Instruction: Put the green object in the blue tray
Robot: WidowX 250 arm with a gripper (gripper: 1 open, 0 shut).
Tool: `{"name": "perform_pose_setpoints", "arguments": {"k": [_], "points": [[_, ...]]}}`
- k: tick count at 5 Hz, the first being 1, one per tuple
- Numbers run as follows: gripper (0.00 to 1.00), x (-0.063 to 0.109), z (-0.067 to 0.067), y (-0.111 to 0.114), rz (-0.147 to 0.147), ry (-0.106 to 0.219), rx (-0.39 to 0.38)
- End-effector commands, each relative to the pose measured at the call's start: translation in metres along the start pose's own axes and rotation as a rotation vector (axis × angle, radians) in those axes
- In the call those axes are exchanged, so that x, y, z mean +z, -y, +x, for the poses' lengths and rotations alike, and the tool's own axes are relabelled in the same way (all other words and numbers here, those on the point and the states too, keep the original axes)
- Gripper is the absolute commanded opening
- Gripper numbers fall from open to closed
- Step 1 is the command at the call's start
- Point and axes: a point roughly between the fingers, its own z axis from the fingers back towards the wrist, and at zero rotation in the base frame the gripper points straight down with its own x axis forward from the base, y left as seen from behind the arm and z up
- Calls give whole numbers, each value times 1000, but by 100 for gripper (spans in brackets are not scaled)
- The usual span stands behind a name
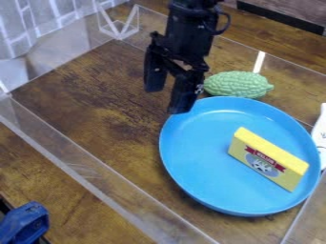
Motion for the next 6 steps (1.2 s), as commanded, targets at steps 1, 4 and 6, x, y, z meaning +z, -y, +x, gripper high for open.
{"name": "perform_pose_setpoints", "arguments": {"k": [1,4,6], "points": [[100,18,17,-1,45,64,-82],[100,13,46,-6,86,82,-186],[100,11,69,-10,117,111,-222]]}}
